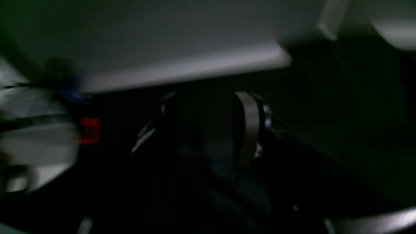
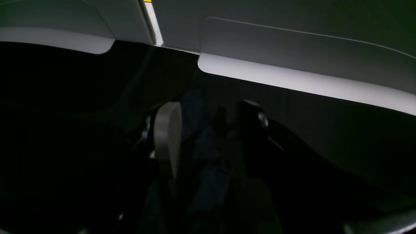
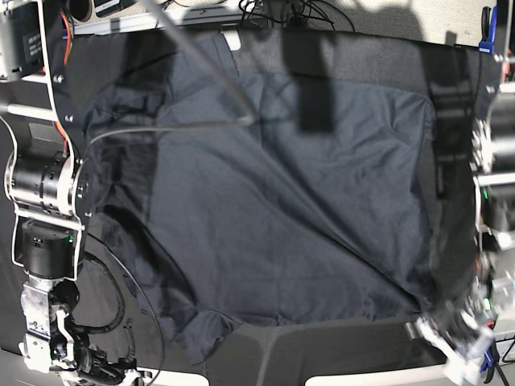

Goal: Layout the t-shirt on the table in an organized manner, then fold the t-shirt properly
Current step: 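Lower the shirt edges onto the table and open both grippers, then lift both grippers away from the flattened shirt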

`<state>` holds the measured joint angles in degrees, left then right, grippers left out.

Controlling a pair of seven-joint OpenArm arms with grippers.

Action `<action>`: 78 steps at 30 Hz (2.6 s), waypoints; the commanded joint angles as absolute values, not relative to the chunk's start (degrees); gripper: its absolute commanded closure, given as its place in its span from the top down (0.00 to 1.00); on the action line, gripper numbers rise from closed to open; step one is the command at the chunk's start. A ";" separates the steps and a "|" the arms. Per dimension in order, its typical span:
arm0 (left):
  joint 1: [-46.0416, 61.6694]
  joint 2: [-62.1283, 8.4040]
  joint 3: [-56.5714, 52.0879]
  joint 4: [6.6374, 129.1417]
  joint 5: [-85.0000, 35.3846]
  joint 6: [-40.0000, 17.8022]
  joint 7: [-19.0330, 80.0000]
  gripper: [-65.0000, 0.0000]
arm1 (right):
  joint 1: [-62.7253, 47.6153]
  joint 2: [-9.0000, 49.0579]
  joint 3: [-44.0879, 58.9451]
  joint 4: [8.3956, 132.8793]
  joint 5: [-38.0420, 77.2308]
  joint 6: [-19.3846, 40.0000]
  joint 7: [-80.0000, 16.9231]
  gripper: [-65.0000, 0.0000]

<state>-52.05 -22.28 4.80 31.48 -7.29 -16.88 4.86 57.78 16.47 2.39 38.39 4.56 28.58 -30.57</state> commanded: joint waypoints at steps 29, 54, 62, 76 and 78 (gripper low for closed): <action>-28.01 -28.64 4.58 70.08 -21.15 -27.83 29.17 0.31 | 36.10 16.84 2.61 66.74 23.16 40.00 -44.99 0.44; 20.78 -32.36 -0.69 111.35 -6.98 3.57 38.98 0.31 | -19.59 16.84 17.93 125.45 16.97 40.00 -50.65 0.44; 22.04 -32.18 -12.08 105.25 -21.43 1.30 36.71 0.31 | -23.70 16.82 23.35 125.45 23.09 40.00 -50.70 0.44; 20.08 -24.80 -12.08 96.36 -24.38 -7.38 34.79 0.31 | -23.68 16.84 23.35 125.47 23.16 40.00 -50.46 0.44; 20.03 -24.75 -12.05 96.36 -25.82 -8.67 35.22 0.31 | -23.68 16.84 23.35 125.47 23.16 40.00 -50.48 0.44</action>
<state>20.45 -24.08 -11.64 95.39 -25.52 -8.23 36.23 -23.90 16.19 23.05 124.31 22.57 39.51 -51.94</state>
